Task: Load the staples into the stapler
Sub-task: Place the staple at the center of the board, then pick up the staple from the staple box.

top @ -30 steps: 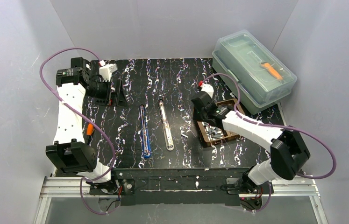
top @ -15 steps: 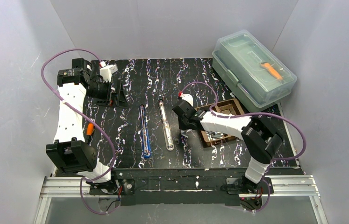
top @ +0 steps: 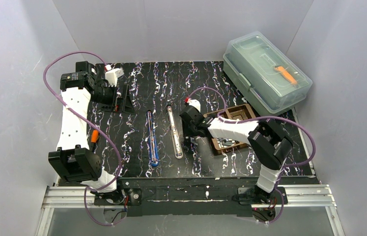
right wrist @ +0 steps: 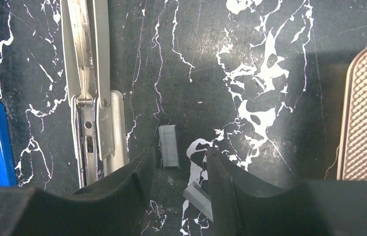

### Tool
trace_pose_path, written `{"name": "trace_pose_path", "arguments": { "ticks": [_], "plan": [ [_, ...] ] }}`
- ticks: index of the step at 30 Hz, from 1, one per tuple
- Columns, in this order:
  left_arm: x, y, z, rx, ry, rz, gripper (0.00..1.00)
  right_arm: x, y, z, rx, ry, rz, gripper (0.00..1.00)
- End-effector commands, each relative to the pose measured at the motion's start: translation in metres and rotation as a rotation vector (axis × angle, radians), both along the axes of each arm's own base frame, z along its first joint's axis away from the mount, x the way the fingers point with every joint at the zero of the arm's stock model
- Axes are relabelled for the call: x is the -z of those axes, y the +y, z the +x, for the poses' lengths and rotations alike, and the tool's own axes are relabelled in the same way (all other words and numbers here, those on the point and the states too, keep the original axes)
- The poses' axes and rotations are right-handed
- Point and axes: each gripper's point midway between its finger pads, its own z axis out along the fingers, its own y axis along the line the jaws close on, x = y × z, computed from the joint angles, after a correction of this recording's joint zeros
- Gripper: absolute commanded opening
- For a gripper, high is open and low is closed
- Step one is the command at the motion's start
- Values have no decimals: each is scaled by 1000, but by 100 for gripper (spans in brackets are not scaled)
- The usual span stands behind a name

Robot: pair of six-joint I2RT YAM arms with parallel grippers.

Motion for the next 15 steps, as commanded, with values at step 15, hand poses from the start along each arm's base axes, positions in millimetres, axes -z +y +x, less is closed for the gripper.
{"name": "trace_pose_path", "arguments": {
  "ticks": [15],
  "plan": [
    [1,-14,1,45,47,-35,99,-80,-135,17,266,-125,4,52]
  ]
}}
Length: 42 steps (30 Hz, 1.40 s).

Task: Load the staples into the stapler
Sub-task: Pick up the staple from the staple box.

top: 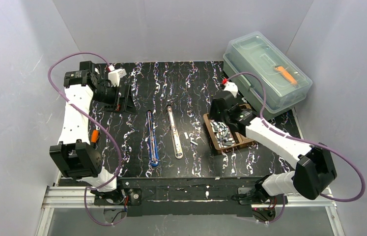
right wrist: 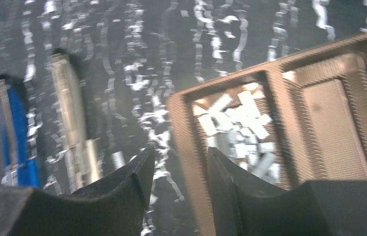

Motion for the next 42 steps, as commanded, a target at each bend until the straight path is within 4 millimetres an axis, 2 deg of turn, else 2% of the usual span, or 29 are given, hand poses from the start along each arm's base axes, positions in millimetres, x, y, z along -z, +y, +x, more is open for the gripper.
{"name": "trace_pose_path", "arguments": {
  "ticks": [1,6,12,18,27,42],
  "plan": [
    [-8,-12,-3,32,10,-21,100,43,-46,-16,74,108,-125,52],
    [-6,-17,-1,41,17,-16,99,63,-60,-20,132,136,-172,53],
    [-3,-19,-1,50,24,1,99,83,-78,-22,216,135,-217,49],
    [-2,-19,1,52,24,6,99,103,-86,-28,228,162,-255,48],
    [1,-20,-4,61,30,8,99,106,-95,-26,257,135,-281,46],
    [-6,-18,-5,64,18,18,99,122,-94,-25,268,146,-289,39]
  ]
}}
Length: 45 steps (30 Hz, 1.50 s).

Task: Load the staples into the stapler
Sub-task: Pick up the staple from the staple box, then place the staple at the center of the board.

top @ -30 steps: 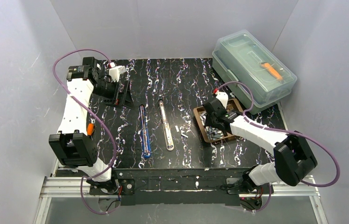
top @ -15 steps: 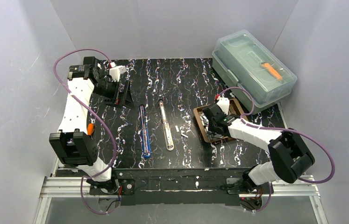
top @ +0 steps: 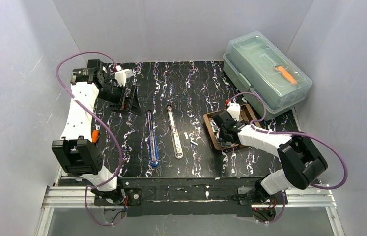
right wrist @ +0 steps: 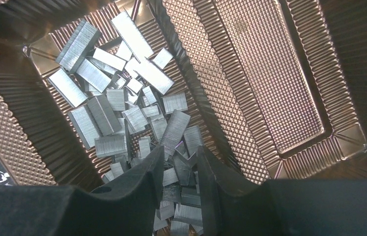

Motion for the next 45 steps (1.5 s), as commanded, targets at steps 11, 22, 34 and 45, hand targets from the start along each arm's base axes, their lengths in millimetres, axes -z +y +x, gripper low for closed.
{"name": "trace_pose_path", "arguments": {
  "ticks": [11,22,34,45],
  "plan": [
    [-13,-2,-8,17,-28,-1,99,1,-8,0,45,-37,3,28],
    [-19,-2,-8,14,-42,0,99,-22,-4,7,34,-81,26,18],
    [-21,-3,-8,19,-45,-10,99,-68,12,12,-11,-133,108,17],
    [-24,-4,-8,20,-55,-13,99,-104,73,9,-181,-138,221,17]
  ]
}}
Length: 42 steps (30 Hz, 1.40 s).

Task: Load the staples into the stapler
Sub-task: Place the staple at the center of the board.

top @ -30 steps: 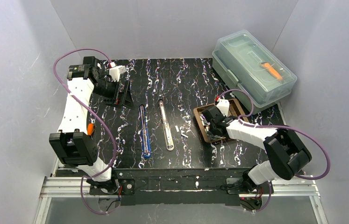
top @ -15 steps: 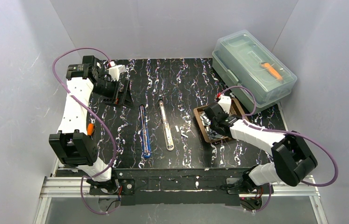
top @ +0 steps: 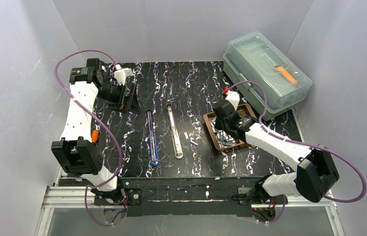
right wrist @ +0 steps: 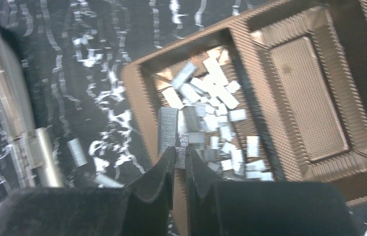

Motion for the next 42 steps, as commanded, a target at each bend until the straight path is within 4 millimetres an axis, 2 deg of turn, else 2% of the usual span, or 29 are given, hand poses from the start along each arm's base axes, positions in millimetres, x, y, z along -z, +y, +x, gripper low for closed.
{"name": "trace_pose_path", "arguments": {
  "ticks": [1,5,10,14,21,27,29,31,32,37,39,42],
  "plan": [
    [-17,-5,-8,19,-42,-18,99,-24,43,0,-111,-21,54,17],
    [-15,-4,-11,22,-38,-13,99,-15,72,-4,-170,4,69,17],
    [-15,-3,-12,23,-46,-4,99,7,93,-11,-211,55,70,18],
    [-15,-3,-12,23,-46,-6,99,28,97,-14,-218,92,53,17],
    [-15,-3,-13,25,-45,-8,99,45,102,-10,-230,118,13,18],
    [-16,-3,-13,26,-48,-9,99,58,106,-12,-249,148,10,26],
    [-16,-3,-13,27,-47,-9,99,59,107,-13,-254,153,8,34],
    [-16,-4,-13,27,-46,-11,99,57,106,-12,-254,148,6,47],
    [-16,-4,-13,28,-47,-13,99,54,105,-12,-254,145,4,49],
    [-21,-5,-10,29,-59,-21,99,26,96,-8,-232,91,7,51],
    [-23,-5,-9,28,-61,-22,99,22,88,-6,-218,83,1,51],
    [-23,-6,-9,32,-59,-28,99,27,72,-1,-186,96,-15,50]
  ]
}}
